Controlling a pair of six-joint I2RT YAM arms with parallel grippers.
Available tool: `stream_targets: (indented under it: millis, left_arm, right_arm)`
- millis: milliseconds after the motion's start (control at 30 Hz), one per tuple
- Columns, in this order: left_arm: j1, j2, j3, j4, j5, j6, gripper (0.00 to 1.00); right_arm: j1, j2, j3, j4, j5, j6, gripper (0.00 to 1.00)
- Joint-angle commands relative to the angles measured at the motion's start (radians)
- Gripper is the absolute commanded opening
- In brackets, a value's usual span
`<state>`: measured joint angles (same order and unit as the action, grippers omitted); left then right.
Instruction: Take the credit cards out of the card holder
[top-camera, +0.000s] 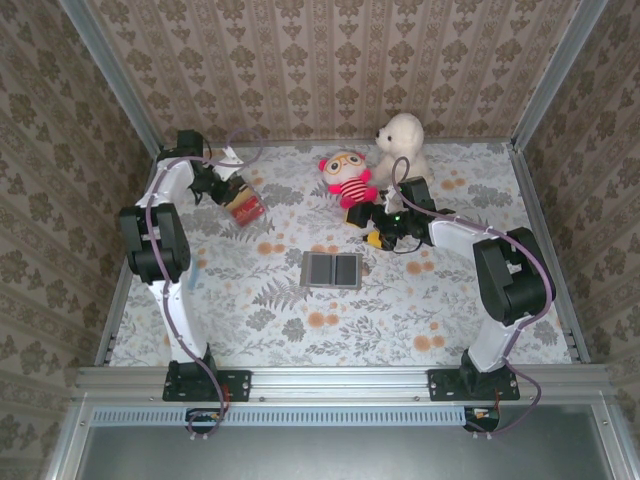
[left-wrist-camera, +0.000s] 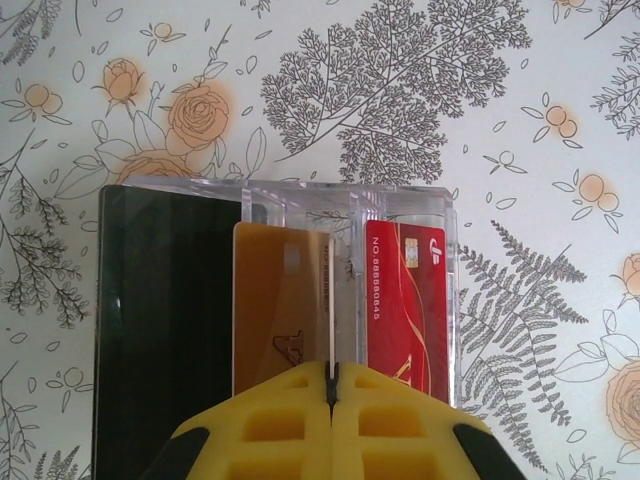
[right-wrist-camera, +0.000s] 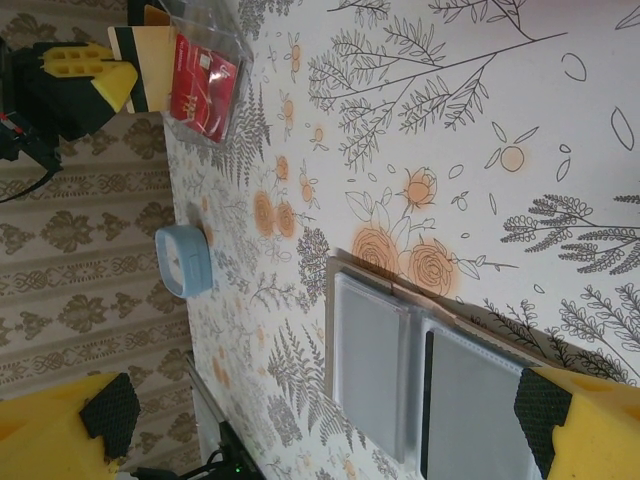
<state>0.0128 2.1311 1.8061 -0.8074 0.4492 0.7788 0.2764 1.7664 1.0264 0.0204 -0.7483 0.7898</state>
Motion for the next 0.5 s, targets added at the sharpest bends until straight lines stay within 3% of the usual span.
stream_targets:
  millis: [0,367,467]
  left_arm:
    - [-0.015,0.028,0.049,-0.111,0.05,0.019,0.0]
    - [-0.047,0.03,0.063,-0.141,0.016,0.006,0.0]
    - [-0.047,0.012,0.059,-0.114,-0.022,-0.017,0.1]
  right_arm:
    - [-0.008,0.019,0.012,0.015,-0.029,0.013,1.0]
    - [-0.007,0.015,0.01,0.012,-0.028,0.011,1.0]
    - [-0.007,0.019,0.015,0.012,-0.03,0.012,1.0]
